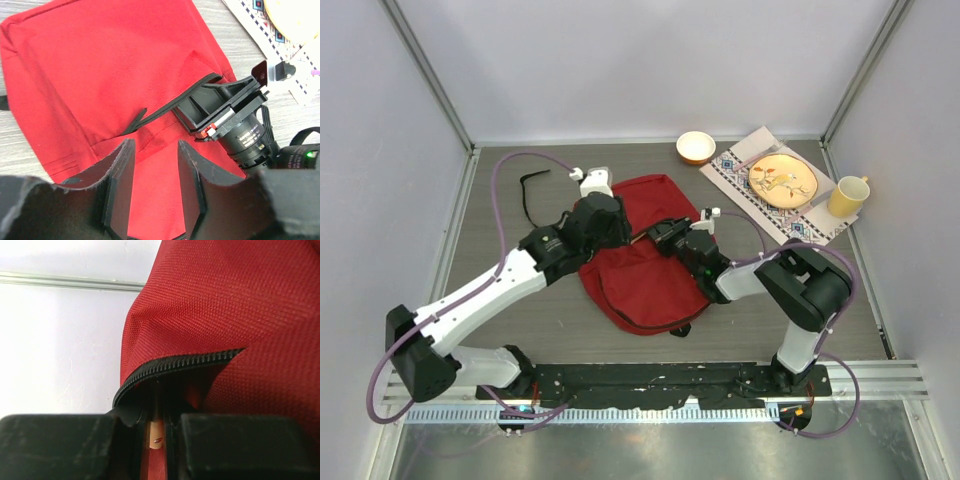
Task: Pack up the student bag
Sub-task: Place the personal item in the student bag.
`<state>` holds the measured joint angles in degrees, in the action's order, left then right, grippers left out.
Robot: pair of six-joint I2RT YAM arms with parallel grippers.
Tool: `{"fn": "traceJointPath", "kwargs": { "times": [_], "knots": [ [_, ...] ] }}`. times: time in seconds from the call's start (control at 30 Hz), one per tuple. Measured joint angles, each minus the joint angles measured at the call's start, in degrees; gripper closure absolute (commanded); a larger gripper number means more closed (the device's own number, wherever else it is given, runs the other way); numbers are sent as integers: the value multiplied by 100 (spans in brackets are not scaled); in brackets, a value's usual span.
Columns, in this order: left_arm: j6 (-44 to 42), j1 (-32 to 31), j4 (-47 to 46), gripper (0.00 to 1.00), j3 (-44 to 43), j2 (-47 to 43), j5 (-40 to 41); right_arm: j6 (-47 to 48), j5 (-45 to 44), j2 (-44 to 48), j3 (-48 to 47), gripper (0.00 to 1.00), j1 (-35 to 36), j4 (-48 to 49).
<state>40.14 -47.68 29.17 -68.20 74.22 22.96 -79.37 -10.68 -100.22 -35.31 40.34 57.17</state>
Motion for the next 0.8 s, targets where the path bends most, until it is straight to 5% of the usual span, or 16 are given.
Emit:
{"fn": "traceJointPath", "kwargs": {
  "times": [0.37, 0.6, 0.8],
  "knots": [
    [155, 168, -17, 48, 483, -435, 216, -79, -767, -525, -664, 87, 59, -76],
    [225, 197, -22, 40, 706, -527, 212, -63, -881, -632, -981, 58, 59, -472],
    [308, 258, -24, 39, 903, -734, 212, 122, -800, -308, -813, 45, 81, -822]
  ]
}}
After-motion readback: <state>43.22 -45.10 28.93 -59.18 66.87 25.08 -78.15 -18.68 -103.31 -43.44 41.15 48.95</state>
